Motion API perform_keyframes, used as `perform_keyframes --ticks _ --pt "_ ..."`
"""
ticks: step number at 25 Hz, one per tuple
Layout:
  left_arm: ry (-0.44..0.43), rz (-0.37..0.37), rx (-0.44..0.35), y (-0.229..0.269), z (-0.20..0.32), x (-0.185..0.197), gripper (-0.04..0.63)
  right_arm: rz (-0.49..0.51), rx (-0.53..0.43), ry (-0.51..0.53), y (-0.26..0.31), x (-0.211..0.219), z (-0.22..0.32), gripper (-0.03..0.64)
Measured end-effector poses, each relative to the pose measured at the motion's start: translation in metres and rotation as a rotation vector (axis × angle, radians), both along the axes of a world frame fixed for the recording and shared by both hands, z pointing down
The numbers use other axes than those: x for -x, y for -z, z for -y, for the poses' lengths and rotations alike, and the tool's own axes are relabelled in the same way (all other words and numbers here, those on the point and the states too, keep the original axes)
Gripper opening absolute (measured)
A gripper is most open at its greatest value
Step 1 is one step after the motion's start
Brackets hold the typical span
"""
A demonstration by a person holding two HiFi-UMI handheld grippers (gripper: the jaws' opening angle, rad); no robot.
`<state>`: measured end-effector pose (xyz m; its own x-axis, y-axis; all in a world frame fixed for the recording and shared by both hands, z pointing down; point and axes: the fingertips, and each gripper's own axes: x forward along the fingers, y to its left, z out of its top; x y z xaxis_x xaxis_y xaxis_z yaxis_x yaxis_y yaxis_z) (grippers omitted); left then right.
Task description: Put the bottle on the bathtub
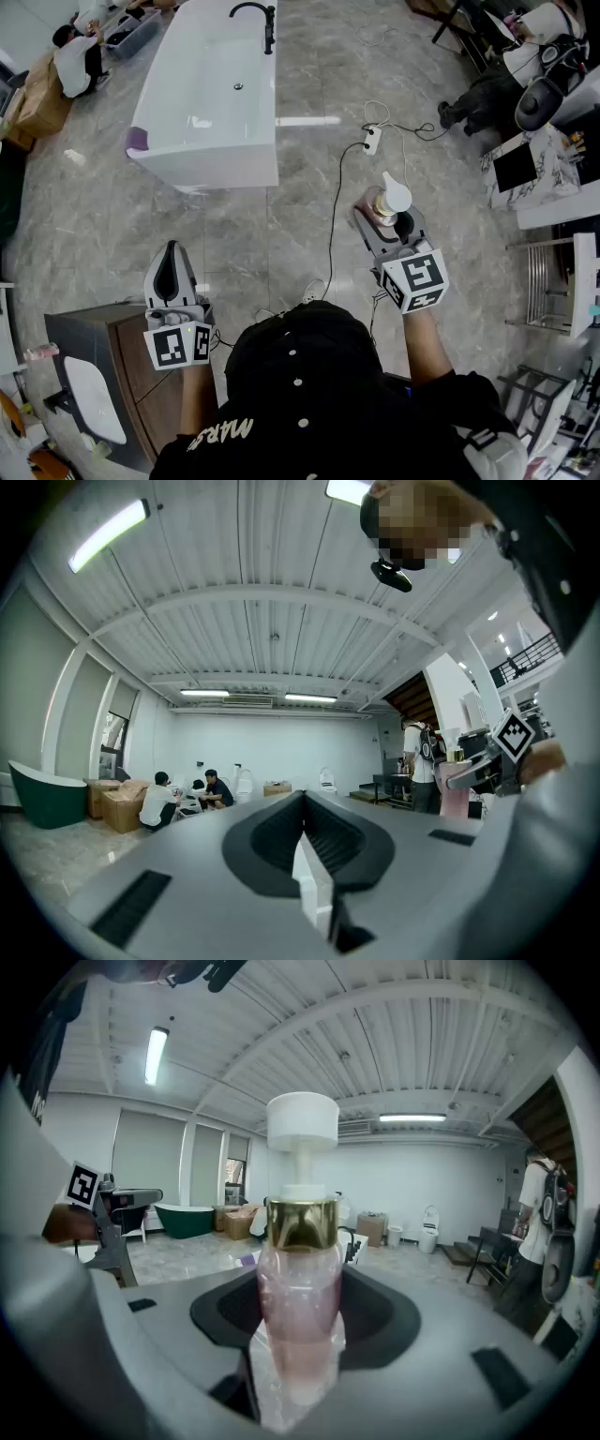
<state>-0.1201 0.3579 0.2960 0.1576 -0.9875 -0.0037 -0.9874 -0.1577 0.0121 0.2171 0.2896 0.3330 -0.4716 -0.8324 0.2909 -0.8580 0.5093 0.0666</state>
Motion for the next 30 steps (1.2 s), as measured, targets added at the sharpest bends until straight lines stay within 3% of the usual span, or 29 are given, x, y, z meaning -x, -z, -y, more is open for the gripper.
perform_keyframes --ticks 23,30 --pt "0.035 0.028 0.017 0.002 0.016 -0.059 0.011 0.085 -0.021 0.070 -0.008 -0.026 0.031 0.221" --pt "0.056 0.038 0.046 -0.008 0.024 -0.048 0.011 0.092 -0.035 0.079 -0.011 -0.019 0.048 0.221"
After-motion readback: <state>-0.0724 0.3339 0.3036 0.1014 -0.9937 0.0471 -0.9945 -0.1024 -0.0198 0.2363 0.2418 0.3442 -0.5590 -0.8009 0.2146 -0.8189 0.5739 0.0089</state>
